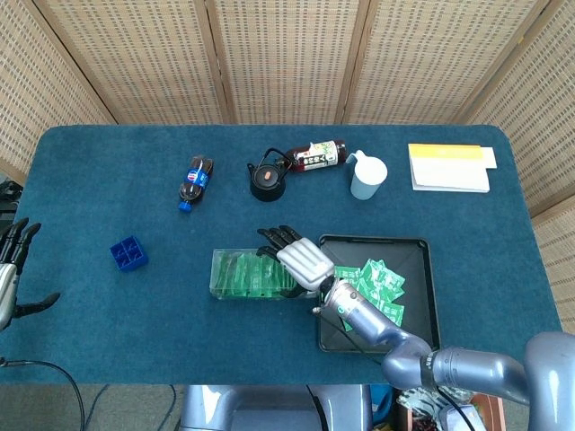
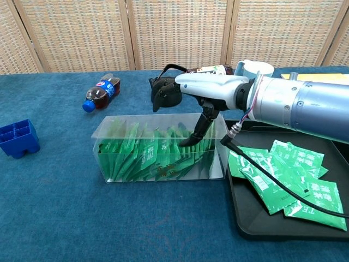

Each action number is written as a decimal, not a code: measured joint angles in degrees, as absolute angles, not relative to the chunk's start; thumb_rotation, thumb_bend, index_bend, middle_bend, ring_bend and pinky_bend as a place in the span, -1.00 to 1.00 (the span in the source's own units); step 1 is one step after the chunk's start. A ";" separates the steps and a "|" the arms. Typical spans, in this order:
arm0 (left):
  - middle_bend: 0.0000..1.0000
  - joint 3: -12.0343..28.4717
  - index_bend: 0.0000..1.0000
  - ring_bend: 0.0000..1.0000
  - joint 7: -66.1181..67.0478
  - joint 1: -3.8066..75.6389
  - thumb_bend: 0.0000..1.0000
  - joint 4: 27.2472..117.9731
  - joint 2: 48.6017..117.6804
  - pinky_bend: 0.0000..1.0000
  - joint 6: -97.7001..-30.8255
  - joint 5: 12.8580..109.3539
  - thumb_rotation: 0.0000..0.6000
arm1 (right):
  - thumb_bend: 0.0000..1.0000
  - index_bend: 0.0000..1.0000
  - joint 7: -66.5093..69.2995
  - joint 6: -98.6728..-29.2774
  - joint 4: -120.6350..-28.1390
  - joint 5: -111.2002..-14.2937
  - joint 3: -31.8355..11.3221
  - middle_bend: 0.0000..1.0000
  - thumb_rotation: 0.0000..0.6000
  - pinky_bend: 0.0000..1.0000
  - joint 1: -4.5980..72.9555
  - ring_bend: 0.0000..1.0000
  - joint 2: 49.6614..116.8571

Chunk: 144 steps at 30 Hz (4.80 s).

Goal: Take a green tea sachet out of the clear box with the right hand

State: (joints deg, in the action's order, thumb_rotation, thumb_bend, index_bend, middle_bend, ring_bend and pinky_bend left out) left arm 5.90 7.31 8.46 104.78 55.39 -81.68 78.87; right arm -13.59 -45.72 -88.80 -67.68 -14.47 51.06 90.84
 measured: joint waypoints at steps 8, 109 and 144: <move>-1.00 5.81 -1.00 -1.00 6.76 8.56 -0.77 104.83 55.03 -1.00 -81.24 78.61 1.00 | -0.02 -0.30 -15.33 -48.52 -88.80 -66.47 -15.63 -1.00 1.00 -1.00 51.88 -1.00 91.41; -1.00 5.52 -1.00 -1.00 3.93 10.45 -0.77 104.16 53.89 -1.00 -77.56 76.51 1.00 | -0.34 -0.16 -35.56 -46.13 -95.24 -49.76 -7.31 -1.00 1.00 -1.00 63.63 -1.00 82.96; -1.00 5.46 -1.00 -1.00 3.56 10.64 -0.77 103.95 53.81 -1.00 -77.28 76.37 1.00 | -0.33 -0.16 -37.08 -46.83 -95.29 -46.53 -5.22 -1.00 1.00 -1.00 66.43 -1.00 82.60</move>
State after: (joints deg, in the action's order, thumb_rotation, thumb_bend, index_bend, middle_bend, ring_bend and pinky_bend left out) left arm 5.46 3.56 10.64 103.95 53.81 -77.28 76.37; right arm -37.08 -46.83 -95.29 -46.53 -5.22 66.43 82.60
